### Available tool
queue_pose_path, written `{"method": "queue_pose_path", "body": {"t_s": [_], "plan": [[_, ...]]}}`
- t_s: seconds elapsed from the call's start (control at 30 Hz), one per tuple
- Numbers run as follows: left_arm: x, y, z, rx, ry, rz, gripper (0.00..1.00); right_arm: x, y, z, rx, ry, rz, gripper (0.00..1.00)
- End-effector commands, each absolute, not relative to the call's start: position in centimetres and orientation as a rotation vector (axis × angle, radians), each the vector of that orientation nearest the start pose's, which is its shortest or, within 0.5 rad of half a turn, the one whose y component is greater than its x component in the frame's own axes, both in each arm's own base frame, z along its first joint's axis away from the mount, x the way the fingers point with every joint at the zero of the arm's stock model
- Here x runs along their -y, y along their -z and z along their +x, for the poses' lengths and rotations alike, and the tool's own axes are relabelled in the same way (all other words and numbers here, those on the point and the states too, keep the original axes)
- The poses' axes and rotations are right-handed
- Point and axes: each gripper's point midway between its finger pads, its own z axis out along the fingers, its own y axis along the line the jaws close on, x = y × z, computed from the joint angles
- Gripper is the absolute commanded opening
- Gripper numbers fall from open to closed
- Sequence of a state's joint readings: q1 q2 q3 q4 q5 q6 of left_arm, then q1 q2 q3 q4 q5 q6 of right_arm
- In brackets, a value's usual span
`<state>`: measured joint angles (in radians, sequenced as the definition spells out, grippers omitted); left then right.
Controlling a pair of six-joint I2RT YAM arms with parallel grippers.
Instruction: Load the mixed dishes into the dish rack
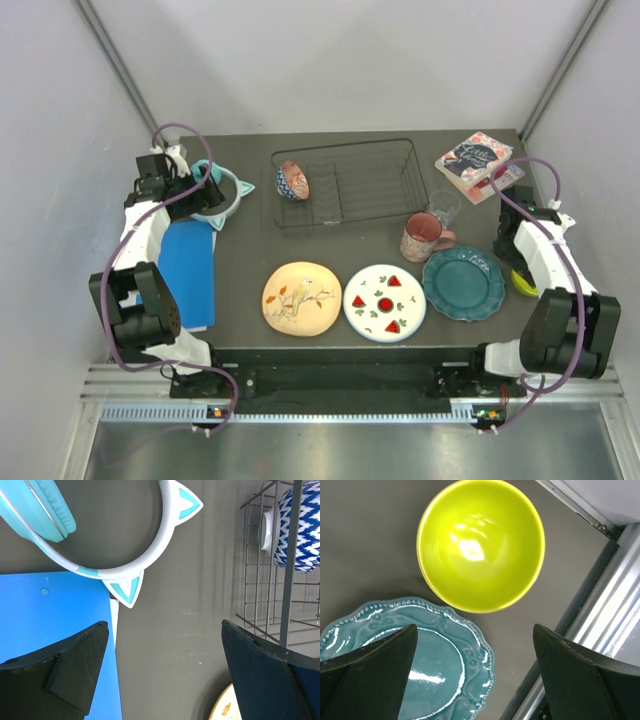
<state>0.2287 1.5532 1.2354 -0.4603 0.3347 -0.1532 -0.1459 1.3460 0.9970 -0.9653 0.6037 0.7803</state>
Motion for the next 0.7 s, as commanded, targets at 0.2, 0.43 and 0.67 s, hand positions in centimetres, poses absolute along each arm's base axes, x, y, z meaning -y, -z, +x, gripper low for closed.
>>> {"method": "queue_pose_path", "body": {"t_s": [0.2,0.43,0.67], "plan": [[-3.5,-15.4,42.0,-2.283,0.338,-0.251,0.99,12.8,-9.7,26.8,-2.246,0.666,1.288,0.94],[-3.6,-15.8,41.6,-2.275,0.326,-0.251,0.99,13.0,-7.1,27.0,-2.269,0.681,1.33,0.8],[-3.8,-16.9,41.5,-2.258,0.311,-0.247,0.99,13.6,-6.2,26.3,-2.278,0.757,1.327,0.79]]}}
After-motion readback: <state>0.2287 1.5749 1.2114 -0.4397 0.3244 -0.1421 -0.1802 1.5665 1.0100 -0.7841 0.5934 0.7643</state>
